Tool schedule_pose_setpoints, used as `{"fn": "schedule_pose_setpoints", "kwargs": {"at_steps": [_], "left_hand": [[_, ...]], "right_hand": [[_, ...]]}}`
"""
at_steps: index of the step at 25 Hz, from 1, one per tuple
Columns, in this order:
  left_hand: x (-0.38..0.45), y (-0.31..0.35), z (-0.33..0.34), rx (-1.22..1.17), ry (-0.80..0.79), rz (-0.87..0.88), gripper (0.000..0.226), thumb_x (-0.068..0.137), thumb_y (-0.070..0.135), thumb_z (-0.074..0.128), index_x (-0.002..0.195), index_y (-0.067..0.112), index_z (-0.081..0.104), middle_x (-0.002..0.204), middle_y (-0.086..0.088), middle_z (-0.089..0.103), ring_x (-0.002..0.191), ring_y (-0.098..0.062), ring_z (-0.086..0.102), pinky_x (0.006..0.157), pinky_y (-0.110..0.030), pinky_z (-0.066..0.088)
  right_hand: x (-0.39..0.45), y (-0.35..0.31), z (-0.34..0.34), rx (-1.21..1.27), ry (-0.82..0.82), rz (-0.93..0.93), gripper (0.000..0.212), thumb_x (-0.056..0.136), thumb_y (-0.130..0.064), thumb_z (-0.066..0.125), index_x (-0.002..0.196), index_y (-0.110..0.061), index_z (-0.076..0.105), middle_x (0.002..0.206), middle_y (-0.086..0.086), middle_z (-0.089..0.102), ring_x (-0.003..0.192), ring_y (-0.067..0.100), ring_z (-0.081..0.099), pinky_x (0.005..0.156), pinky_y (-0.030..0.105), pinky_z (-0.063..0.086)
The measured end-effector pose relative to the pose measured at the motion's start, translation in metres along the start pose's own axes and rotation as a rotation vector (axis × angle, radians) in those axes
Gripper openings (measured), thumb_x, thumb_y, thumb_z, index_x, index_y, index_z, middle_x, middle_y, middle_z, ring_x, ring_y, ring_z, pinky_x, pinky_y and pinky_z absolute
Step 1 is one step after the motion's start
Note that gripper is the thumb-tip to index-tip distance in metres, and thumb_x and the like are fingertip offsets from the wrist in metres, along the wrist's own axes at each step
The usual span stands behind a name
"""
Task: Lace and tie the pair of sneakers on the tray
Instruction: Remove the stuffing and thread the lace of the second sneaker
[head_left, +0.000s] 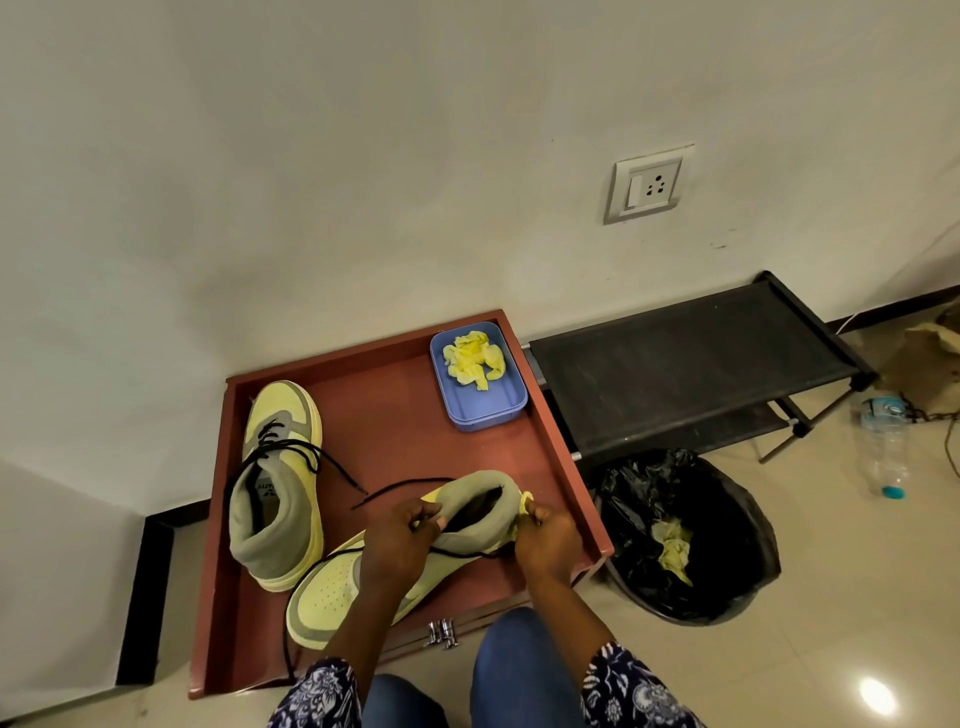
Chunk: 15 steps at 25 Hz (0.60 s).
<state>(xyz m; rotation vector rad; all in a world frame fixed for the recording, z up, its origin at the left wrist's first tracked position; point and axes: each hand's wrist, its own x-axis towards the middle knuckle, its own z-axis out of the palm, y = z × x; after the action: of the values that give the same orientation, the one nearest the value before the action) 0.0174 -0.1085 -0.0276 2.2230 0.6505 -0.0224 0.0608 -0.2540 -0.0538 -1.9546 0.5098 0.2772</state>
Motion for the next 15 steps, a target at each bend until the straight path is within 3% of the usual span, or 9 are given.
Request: {"fn": "schedule_pose_setpoints", "kwargs": {"at_steps": [4,6,11,15], "left_hand": [[0.000,0.000,0.001,-0.015,0.014,-0.007,0.019,0.084,0.016,0.065,0.102,0.010,0.070,0.091,0.000,0.067,0.084,-0.010,0.057,0.062,-0.012,0.036],[0.000,-0.001,0.001,-0.019,0.023,0.000,0.019,0.084,0.015,0.066,0.102,0.010,0.070,0.095,-0.003,0.070,0.084,-0.011,0.058,0.062,-0.010,0.036],[0.000,-0.001,0.004,-0.002,0.009,-0.009,0.022,0.085,0.017,0.064,0.105,0.012,0.070,0.102,-0.004,0.070,0.095,-0.019,0.063,0.070,-0.017,0.036],[-0.001,-0.002,0.002,0.011,0.008,0.001,0.022,0.085,0.017,0.064,0.105,0.011,0.070,0.104,-0.004,0.070,0.090,-0.014,0.061,0.069,-0.016,0.034]], "right_hand": [[0.001,-0.003,-0.003,-0.063,-0.018,-0.052,0.020,0.089,-0.005,0.052,0.083,0.001,0.070,0.074,0.009,0.062,0.069,0.018,0.052,0.055,0.022,0.034],[-0.005,-0.002,0.000,-0.050,-0.027,-0.088,0.019,0.088,-0.004,0.052,0.080,0.001,0.068,0.071,0.007,0.058,0.067,0.016,0.051,0.050,0.019,0.032],[-0.018,0.009,0.010,-0.114,-0.014,-0.163,0.018,0.088,-0.003,0.051,0.090,0.004,0.067,0.095,0.014,0.060,0.084,0.028,0.060,0.070,0.024,0.040],[-0.010,0.007,0.005,-0.210,-0.041,-0.208,0.020,0.088,0.001,0.047,0.087,0.005,0.066,0.093,0.015,0.061,0.085,0.029,0.059,0.066,0.023,0.036]]}}
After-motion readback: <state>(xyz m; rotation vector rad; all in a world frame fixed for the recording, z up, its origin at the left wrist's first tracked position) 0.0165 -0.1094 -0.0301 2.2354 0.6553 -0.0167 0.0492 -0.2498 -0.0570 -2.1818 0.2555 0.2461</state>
